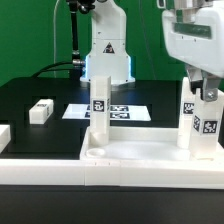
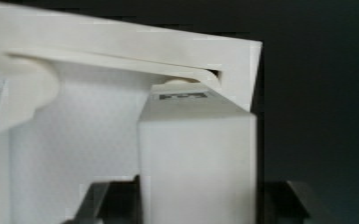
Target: Assemble desk
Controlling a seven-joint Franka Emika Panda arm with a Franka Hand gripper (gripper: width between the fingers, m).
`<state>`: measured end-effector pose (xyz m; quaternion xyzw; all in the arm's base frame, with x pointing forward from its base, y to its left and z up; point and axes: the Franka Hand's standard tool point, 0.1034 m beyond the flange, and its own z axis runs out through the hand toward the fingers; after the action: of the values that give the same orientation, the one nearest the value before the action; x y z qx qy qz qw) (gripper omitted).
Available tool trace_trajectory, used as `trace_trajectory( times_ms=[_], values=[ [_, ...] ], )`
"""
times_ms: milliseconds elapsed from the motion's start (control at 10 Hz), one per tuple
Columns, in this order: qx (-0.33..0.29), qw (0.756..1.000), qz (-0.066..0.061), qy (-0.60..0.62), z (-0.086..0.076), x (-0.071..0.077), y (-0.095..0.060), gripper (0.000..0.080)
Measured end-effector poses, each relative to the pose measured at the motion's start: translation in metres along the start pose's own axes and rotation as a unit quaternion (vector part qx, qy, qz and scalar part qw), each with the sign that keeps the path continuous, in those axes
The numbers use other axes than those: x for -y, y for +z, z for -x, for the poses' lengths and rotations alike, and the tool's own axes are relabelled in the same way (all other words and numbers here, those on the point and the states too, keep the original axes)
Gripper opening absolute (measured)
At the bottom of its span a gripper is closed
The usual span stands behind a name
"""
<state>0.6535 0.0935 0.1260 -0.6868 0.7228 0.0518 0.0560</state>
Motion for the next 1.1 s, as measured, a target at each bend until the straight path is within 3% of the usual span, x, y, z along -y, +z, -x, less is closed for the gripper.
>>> trace_trajectory(
  times_ms=[300,500,700,1100],
  values=[
    [-0.006,0.999,0.003,-0.041,-0.001,-0.002,0.001,0.0288],
    [-0.025,0.984,0.014,-0.178,0.012,-0.007,0.007,0.0603],
    [-0.03,0.957,0.021,-0.286,0.021,-0.01,0.009,0.0641],
    [-0.028,0.912,0.025,-0.409,0.016,-0.009,0.009,0.0649]
  ],
)
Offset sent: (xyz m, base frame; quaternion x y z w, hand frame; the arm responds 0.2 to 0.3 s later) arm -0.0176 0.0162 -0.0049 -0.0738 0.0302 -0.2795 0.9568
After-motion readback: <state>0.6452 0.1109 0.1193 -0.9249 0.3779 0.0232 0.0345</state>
